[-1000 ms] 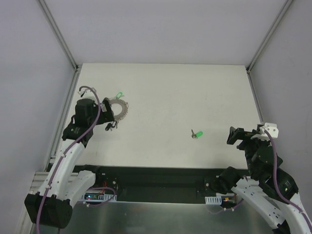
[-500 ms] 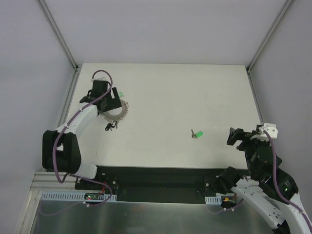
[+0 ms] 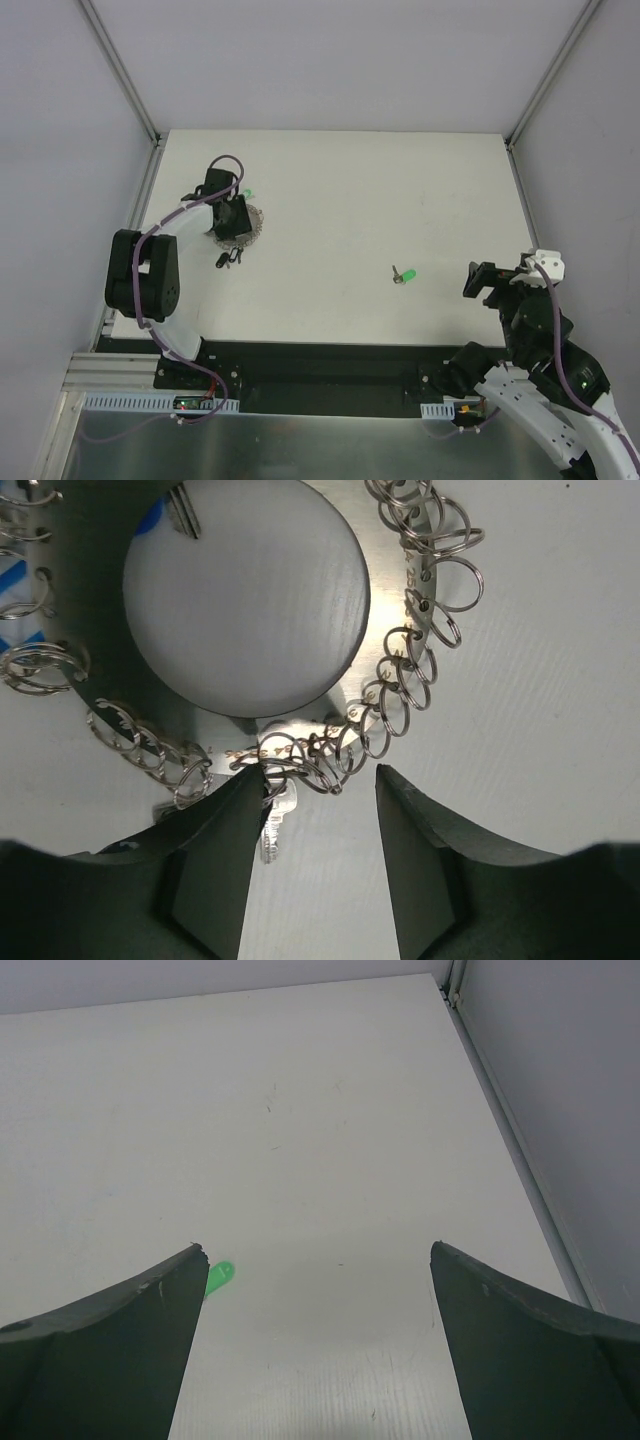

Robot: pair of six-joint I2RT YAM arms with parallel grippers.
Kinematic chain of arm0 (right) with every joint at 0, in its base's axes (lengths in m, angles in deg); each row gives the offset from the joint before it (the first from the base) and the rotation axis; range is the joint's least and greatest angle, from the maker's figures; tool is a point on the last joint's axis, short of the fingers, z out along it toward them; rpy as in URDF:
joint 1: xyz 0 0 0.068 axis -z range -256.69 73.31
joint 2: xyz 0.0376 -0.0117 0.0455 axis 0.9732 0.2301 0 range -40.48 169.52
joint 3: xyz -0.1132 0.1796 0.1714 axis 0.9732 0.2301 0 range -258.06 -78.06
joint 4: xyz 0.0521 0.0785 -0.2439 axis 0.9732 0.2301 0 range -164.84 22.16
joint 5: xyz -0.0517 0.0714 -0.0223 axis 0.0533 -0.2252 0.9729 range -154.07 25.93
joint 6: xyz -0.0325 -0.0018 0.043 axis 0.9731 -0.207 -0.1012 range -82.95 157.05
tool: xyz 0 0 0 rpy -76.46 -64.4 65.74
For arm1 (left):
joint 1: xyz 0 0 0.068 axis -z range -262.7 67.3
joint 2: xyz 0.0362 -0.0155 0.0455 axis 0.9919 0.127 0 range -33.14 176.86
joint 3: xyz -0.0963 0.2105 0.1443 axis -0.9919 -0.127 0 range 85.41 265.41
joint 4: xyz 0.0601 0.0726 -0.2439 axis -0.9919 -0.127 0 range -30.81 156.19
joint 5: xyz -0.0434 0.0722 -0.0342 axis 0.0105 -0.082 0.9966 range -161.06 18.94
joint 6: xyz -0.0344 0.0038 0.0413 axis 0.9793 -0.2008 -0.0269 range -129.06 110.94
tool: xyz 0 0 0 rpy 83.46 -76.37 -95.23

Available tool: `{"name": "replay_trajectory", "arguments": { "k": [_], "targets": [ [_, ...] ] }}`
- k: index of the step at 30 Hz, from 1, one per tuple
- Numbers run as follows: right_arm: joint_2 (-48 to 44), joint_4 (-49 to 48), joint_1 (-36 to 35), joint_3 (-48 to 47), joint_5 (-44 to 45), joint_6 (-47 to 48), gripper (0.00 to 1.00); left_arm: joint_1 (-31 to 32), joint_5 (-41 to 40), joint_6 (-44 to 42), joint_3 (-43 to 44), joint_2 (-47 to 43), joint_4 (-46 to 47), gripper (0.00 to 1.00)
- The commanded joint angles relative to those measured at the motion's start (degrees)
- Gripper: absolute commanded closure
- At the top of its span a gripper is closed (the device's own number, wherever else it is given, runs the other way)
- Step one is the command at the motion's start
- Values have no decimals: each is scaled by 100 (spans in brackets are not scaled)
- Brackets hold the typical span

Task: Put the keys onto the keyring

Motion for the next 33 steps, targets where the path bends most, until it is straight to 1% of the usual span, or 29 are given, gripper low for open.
{"name": "replay_trajectory", "arguments": {
  "k": [1,5,6,9,12,19,23,26,27,30,32,33],
  "targets": [
    [144,29,18,-132,-1,-14,4,12,546,24,259,277,-21,54],
    [188,38,10,-132,-19,4,4,12,775,24,321,453,-91,56],
    [197,38,18,-132,-19,4,4,21,862,15,329,471,-109,61],
    [224,38,18,-132,-36,21,4,56,1021,15,356,568,-126,64],
    [259,47,18,-132,-45,47,4,231,1136,-99,426,665,-231,74],
    [320,47,18,-141,-98,65,4,1048,1197,-381,540,761,-477,76],
    [355,21,18,-123,-185,126,4,1478,1311,-433,418,744,-662,77],
    [355,12,18,-106,-264,153,4,1953,1408,-618,242,621,-890,76],
    [364,3,10,-106,-300,170,4,2224,1478,-679,189,560,-952,76],
    [390,-49,10,-79,-493,223,4,2560,1566,-688,-48,174,-1128,75],
    [434,-120,18,-70,-703,258,4,2640,1366,-566,-233,-274,-1128,73],
    [452,-137,10,-70,-765,267,4,2640,1086,-478,-259,-450,-1128,70]
  ]
}}
